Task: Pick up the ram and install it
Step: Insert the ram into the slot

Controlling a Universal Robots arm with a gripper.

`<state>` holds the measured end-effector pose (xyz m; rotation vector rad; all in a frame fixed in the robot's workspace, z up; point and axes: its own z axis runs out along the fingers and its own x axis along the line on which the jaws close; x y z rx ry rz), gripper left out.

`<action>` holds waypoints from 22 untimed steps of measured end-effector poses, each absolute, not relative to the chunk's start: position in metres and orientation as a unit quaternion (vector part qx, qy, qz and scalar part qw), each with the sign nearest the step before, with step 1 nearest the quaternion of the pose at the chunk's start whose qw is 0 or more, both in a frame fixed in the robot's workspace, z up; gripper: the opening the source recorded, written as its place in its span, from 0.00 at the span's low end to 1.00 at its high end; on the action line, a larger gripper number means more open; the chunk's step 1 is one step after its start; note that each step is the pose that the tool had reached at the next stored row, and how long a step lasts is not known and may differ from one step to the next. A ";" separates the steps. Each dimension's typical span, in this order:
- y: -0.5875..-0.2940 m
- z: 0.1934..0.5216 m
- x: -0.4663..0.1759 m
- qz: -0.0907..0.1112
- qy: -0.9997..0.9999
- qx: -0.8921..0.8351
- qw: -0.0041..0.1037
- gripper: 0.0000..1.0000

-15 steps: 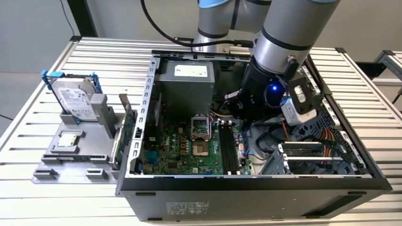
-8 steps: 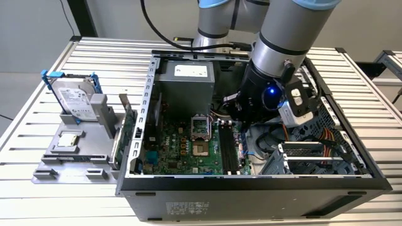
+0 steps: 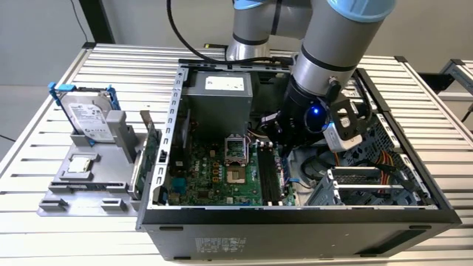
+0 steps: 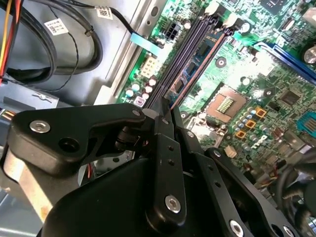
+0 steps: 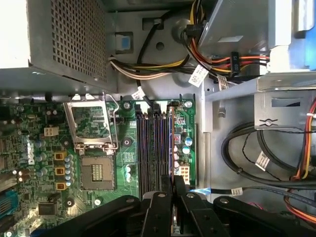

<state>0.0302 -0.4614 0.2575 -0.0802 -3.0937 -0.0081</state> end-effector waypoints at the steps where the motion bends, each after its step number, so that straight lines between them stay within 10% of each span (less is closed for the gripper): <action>1: -0.461 0.256 0.030 -0.003 -0.999 -0.026 0.023 0.00; 22: -0.461 0.248 0.030 -0.003 -0.999 -0.025 0.023 0.00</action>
